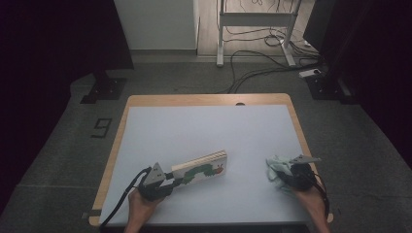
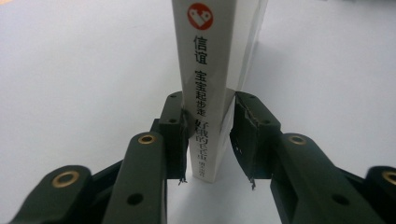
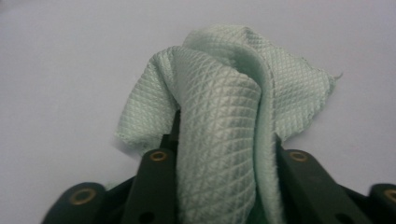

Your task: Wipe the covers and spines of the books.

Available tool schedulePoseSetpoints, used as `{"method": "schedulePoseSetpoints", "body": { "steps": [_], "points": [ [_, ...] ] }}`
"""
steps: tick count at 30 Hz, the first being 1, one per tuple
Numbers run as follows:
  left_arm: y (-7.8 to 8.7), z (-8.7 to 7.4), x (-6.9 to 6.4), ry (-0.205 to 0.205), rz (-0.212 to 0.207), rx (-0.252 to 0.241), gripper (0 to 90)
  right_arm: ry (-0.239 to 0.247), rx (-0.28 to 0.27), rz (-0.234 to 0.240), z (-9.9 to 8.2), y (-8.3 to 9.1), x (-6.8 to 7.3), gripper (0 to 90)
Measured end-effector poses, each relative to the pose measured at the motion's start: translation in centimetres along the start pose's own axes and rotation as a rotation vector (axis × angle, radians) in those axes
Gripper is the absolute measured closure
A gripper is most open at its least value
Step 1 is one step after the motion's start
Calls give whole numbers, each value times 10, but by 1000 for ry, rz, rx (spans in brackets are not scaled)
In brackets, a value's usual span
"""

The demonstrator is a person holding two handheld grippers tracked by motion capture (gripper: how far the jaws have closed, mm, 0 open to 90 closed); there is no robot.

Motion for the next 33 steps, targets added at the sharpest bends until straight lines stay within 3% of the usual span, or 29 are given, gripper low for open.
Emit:
{"method": "schedulePoseSetpoints", "body": {
  "steps": [5,13,33],
  "points": [
    [0,0,0,2,-3,-1,662,3,-25,7,2,6,3,718],
    [0,0,1,1,-4,-1,662,47,-70,79,15,19,23,718],
    [0,0,0,-3,-2,1,663,202,-45,258,38,-10,89,718]
  ]
}}
Point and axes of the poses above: each handheld gripper's, and its own axes: y roughly backward along the jaws, z roughly out of its top, x roughly to its left, the point moved 2 cm from there along -y, roughly forward along the jaws, and after that the axes turned 10 degrees about z, right-handed, at the moved point
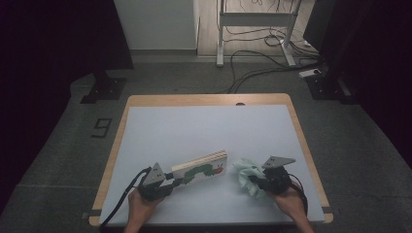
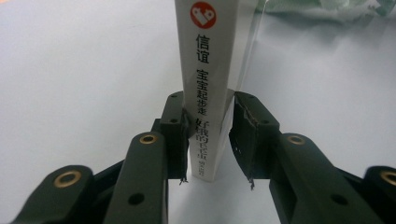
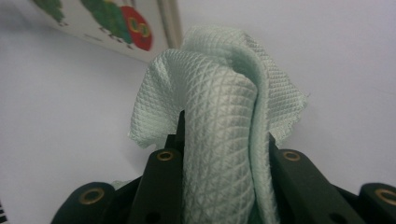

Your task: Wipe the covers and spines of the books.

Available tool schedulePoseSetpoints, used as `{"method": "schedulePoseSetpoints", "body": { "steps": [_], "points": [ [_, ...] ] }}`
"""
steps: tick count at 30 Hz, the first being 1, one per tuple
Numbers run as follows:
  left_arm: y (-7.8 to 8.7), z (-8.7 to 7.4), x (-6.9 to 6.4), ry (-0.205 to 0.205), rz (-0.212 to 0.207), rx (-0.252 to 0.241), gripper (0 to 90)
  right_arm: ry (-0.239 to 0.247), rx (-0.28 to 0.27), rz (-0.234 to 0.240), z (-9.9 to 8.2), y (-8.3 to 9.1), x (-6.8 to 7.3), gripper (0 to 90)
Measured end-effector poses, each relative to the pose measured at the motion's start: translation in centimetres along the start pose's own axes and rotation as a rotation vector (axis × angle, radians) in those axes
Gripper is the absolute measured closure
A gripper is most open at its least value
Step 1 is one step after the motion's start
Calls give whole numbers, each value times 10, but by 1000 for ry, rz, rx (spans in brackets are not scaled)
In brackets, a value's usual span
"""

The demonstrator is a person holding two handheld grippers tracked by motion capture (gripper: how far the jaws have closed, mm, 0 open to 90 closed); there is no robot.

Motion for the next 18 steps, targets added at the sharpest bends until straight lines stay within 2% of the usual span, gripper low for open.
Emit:
{"method": "schedulePoseSetpoints", "body": {
  "steps": [6,7,18],
  "points": [
    [0,0,0,-1,1,-1,664,39,16,48,7,-13,14,718],
    [0,0,0,-1,1,-1,663,53,17,66,10,-17,20,718],
    [0,0,0,-3,3,-3,663,105,38,132,21,-38,40,717]
  ]
}}
Point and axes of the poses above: each handheld gripper's, and its own axes: y roughly backward along the jaws, z roughly out of its top, x roughly to its left, the point moved 2 cm from there along -y, roughly forward along the jaws, and after that the axes turned 10 degrees about z, right-handed, at the moved point
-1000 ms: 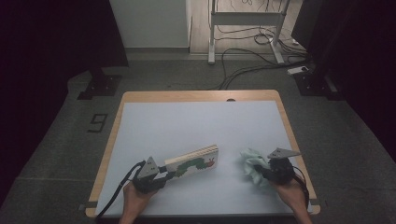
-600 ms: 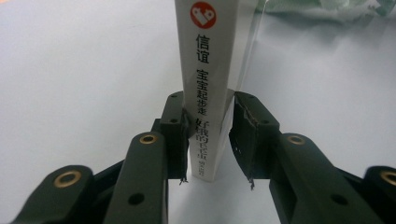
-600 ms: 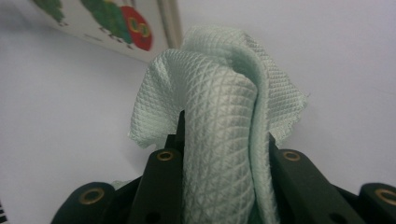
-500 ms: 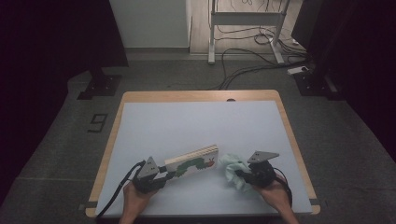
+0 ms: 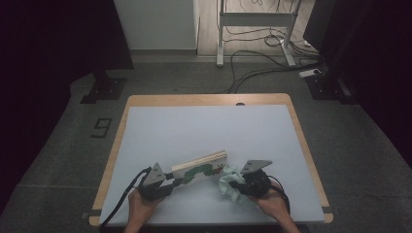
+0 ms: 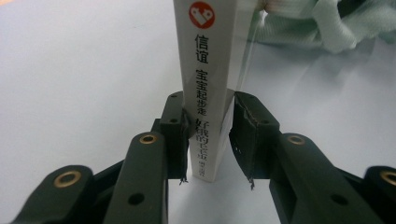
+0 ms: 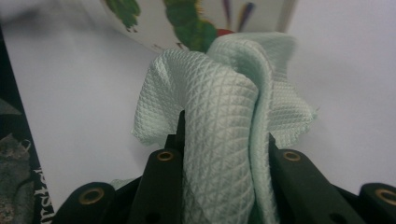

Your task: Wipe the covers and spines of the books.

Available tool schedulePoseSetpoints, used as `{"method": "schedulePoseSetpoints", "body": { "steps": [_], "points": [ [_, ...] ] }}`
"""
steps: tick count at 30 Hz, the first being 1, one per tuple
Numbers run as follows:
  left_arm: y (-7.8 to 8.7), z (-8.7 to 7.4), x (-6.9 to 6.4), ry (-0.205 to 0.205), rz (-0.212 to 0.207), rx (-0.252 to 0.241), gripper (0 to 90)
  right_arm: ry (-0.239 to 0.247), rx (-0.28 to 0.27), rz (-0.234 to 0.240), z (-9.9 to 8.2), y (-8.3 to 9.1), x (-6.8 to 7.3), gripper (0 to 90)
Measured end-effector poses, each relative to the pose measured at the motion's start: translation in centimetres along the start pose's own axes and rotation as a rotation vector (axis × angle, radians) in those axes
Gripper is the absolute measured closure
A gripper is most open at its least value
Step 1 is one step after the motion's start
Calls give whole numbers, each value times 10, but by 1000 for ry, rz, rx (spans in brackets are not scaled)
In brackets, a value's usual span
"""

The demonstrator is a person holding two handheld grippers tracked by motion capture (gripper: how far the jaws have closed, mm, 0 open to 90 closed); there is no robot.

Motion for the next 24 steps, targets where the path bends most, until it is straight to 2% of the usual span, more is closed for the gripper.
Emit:
{"method": "schedulePoseSetpoints", "body": {
  "steps": [6,7,15,18,24],
  "points": [
    [0,0,0,-3,2,0,663,53,26,30,14,-21,11,717],
    [0,0,0,-3,0,0,664,72,37,38,19,-28,15,717],
    [0,0,0,-4,1,-2,665,125,65,74,36,-56,28,717],
    [0,0,0,-5,3,-3,666,159,81,93,46,-72,38,717],
    [0,0,0,-12,5,-1,667,197,73,115,57,-89,50,706]
  ]
}}
Point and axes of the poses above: each handheld gripper's, and its own axes: y roughly backward along the jaws, z roughly out of its top, x roughly to its left, the point moved 2 cm from there along -y, roughly forward along the jaws, and after that the axes turned 10 degrees about z, right-handed, at the moved point
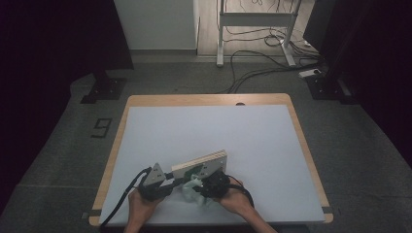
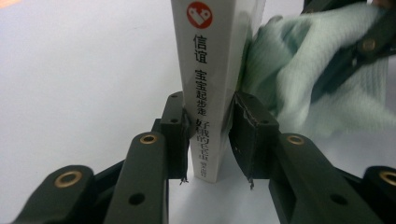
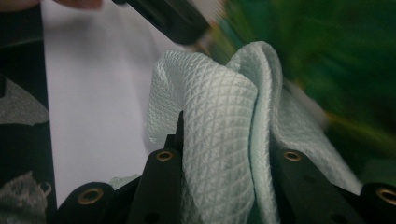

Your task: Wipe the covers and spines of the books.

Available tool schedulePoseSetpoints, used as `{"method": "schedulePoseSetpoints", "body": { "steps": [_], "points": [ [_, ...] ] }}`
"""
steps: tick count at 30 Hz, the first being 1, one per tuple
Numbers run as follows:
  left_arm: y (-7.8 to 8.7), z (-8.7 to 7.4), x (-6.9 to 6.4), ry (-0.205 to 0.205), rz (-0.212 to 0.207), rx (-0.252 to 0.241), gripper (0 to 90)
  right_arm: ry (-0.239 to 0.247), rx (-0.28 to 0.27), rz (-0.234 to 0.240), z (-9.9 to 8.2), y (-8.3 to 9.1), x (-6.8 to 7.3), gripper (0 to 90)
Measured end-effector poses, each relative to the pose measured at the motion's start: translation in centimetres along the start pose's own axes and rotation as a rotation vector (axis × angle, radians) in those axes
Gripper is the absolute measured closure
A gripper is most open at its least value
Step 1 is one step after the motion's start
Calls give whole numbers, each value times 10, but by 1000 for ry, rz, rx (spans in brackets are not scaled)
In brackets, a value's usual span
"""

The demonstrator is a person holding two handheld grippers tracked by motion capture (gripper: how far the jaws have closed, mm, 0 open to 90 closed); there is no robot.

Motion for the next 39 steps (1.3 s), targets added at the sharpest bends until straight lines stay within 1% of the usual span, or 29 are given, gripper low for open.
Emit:
{"method": "schedulePoseSetpoints", "body": {
  "steps": [2,3,7,8,9,10,11,13,14,15,16,18,19,20,21,23,25,26,27,28,29,30,31,32,33,34,37,38,39],
  "points": [
    [0,0,0,0,1,-1,667,19,8,-7,2,-8,3,697],
    [0,0,0,-1,1,-1,667,29,24,-15,0,-17,5,682],
    [0,0,0,-2,1,-2,667,26,27,-17,-6,-22,4,653],
    [0,0,0,-3,1,-1,667,22,25,-11,-8,-22,4,637],
    [0,0,0,-4,3,-2,667,14,20,-6,-9,-20,3,572],
    [0,0,0,-4,3,-2,667,14,20,-6,-9,-20,3,572],
    [0,0,0,-4,3,-2,667,14,25,8,-10,-16,2,503],
    [0,0,-1,-4,6,-3,666,17,22,21,-11,-11,3,437],
    [0,0,-1,-4,7,-4,666,16,20,24,-12,-9,3,410],
    [0,0,-1,-4,7,-4,665,16,20,24,-12,-9,3,410],
    [0,0,-1,-1,7,-6,664,3,10,20,-13,-2,3,365],
    [0,0,-1,-1,7,-6,664,-2,5,21,-13,0,3,350],
    [0,-1,-1,-3,9,-5,664,-6,1,18,-13,7,4,322],
    [0,-1,-1,-4,8,-5,664,-6,1,18,-13,7,4,322],
    [0,-1,-1,-4,8,-5,664,-1,-3,5,-13,17,4,306],
    [0,0,-1,-3,7,-5,664,-3,-9,3,-12,20,4,302],
    [0,0,-1,-1,7,-5,664,-14,-32,-12,-12,35,2,283],
    [0,0,-1,-2,8,-6,664,-14,-32,-12,-12,35,2,283],
    [0,0,-1,-3,9,-5,664,-20,-35,-24,-13,44,0,277],
    [0,0,-1,-3,9,-5,664,-20,-35,-24,-13,44,0,277],
    [0,0,-1,-2,8,-5,664,-24,-34,-41,-15,52,-2,272],
    [0,0,-1,-2,8,-5,664,-24,-34,-41,-15,52,-2,272],
    [0,0,-1,-3,9,-4,664,-30,-43,-62,-17,61,-5,271],
    [0,0,-1,-3,9,-4,663,-30,-43,-62,-17,61,-5,271],
    [0,0,-1,-3,8,-5,664,-42,-58,-85,-19,70,-9,268],
    [0,0,-1,-4,8,-4,664,-49,-63,-94,-21,74,-11,268],
    [0,0,-1,-4,8,-4,664,-63,-77,-115,-23,82,-16,266],
    [0,0,-1,-4,8,-4,664,-75,-85,-138,-26,88,-21,266],
    [0,0,-1,-4,8,-4,663,-75,-85,-138,-26,88,-21,266]
  ]
}}
Point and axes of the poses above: each handheld gripper's, and its own axes: y roughly backward along the jaws, z roughly out of its top, x roughly to its left, the point moved 2 cm from there along -y, roughly forward along the jaws, and after that the axes turned 10 degrees about z, right-handed, at the moved point
